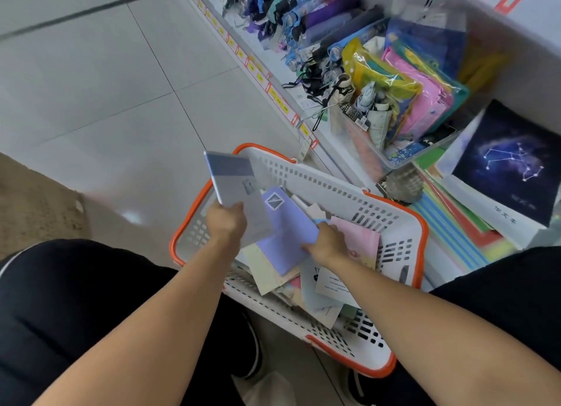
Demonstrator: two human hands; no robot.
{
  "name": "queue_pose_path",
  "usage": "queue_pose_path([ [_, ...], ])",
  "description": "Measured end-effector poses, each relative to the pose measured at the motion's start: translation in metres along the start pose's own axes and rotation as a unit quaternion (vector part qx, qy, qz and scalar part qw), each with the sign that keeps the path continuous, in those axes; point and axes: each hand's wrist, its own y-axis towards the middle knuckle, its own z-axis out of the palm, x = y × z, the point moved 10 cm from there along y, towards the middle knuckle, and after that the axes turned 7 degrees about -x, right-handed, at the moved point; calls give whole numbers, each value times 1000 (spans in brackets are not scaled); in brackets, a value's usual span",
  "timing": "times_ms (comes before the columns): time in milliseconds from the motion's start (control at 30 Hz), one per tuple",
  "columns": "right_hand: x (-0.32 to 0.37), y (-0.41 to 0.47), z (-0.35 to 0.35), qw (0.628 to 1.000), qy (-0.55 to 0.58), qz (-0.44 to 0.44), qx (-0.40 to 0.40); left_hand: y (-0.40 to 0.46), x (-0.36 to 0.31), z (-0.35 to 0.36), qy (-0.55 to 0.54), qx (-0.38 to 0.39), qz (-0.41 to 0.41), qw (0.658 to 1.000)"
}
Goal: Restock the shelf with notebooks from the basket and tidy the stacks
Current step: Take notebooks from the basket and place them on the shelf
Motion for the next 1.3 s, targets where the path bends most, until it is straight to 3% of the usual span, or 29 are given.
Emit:
queue_pose_path([
  [100,-2,1,5,994,107,17,-7,8,-25,-18,-5,-43,64,997],
  [200,16,0,-9,961,268,56,32,19,-26,-28,5,-61,70,996],
  [267,50,-1,-55,962,271,-3,13,20,-24,-31,20,-73,65,995],
  [400,114,-30,-198,960,183,-182,-105,14,-16,-28,-28,-56,7,998],
  [567,112,-54,-287,927,335,-168,-36,8,-41,-2,-77,73,-3,994],
  [733,92,-49,-251,820,569,-66,13,-46,-78,37,-205,272,-46,939],
  [800,96,-58,-212,838,539,-45,72,-61,-89,45,-230,312,-66,919],
  [900,103,-73,-177,912,388,-62,116,-70,-110,44,-250,310,-20,917],
  [1000,108,-79,-182,951,277,-101,92,-63,-121,35,-245,266,11,932],
  [1067,111,-81,-206,954,273,-120,30,-65,-136,32,-235,266,24,934],
  [1133,113,-85,-224,917,384,-108,20,-74,-162,35,-221,290,49,930],
  [1200,131,-96,-237,859,491,-128,73,-87,-195,39,-211,315,77,922],
  [1300,149,-117,-280,800,570,-164,86,-109,-263,47,-194,342,128,910],
])
